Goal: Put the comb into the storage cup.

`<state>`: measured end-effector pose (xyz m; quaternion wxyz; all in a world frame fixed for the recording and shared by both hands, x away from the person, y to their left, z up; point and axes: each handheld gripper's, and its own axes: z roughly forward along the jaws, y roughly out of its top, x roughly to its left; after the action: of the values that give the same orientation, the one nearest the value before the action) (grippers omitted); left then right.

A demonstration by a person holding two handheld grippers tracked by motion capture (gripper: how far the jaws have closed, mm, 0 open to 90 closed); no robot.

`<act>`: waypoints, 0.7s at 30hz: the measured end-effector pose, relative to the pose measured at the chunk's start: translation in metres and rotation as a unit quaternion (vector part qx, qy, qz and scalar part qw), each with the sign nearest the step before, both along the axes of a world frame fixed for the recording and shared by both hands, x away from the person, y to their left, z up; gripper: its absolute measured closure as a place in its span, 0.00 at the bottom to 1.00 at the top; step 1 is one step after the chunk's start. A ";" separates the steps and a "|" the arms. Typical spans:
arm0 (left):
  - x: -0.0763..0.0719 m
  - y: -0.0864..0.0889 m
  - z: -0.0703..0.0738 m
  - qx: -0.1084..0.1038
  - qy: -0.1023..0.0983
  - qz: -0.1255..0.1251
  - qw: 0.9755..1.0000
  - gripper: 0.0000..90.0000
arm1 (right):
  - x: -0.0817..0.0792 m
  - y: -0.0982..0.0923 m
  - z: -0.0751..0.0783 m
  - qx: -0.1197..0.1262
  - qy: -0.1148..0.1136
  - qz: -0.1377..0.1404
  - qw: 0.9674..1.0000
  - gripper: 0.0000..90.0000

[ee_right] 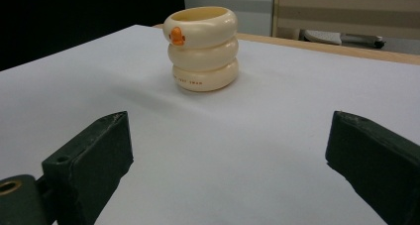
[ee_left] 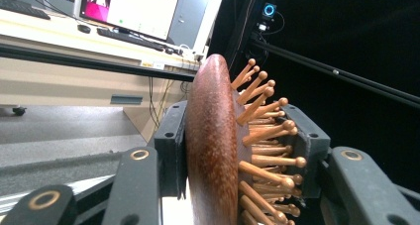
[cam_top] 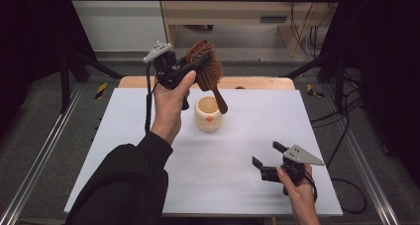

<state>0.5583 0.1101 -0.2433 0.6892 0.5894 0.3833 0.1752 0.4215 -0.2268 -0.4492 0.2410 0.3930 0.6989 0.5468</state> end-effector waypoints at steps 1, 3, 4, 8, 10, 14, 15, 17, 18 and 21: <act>0.001 0.001 0.001 -0.002 -0.001 0.001 1.000 0.57 | 0.000 0.000 0.000 0.000 0.000 0.000 1.000 0.05; 0.004 0.002 0.002 -0.008 -0.002 0.004 1.000 0.57 | 0.000 0.000 0.000 0.001 0.000 0.000 1.000 0.05; 0.005 0.003 0.002 -0.009 -0.002 0.004 1.000 0.57 | 0.000 0.000 0.000 0.001 0.001 0.000 1.000 0.05; 0.008 0.005 -0.001 -0.014 0.002 0.010 1.000 0.57 | 0.000 0.000 0.000 0.001 0.001 0.000 1.000 0.05; 0.010 0.006 -0.002 -0.014 0.003 0.012 1.000 0.57 | 0.000 0.000 0.000 0.000 -0.001 0.000 1.000 0.05; 0.014 0.007 -0.003 -0.020 0.003 0.015 1.000 0.57 | 0.000 -0.001 0.000 0.000 -0.001 0.000 1.000 0.05; 0.015 0.007 -0.004 -0.021 0.004 0.016 1.000 0.57 | 0.000 0.000 0.000 0.001 -0.001 -0.001 1.000 0.05; 0.017 0.007 -0.005 -0.021 0.004 0.019 1.000 0.57 | 0.000 0.000 0.000 0.001 -0.001 -0.001 1.000 0.05; 0.018 0.007 -0.005 -0.021 0.004 0.021 1.000 0.57 | 0.000 0.000 0.000 0.002 0.000 -0.001 1.000 0.05; 0.020 0.008 -0.007 -0.019 0.001 0.029 0.999 0.57 | 0.000 -0.001 0.000 0.002 -0.001 -0.001 1.000 0.05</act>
<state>0.5786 0.1186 -0.2500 0.6946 0.5654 0.4036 0.1873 0.4218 -0.2274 -0.4492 0.2415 0.3939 0.6972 0.5481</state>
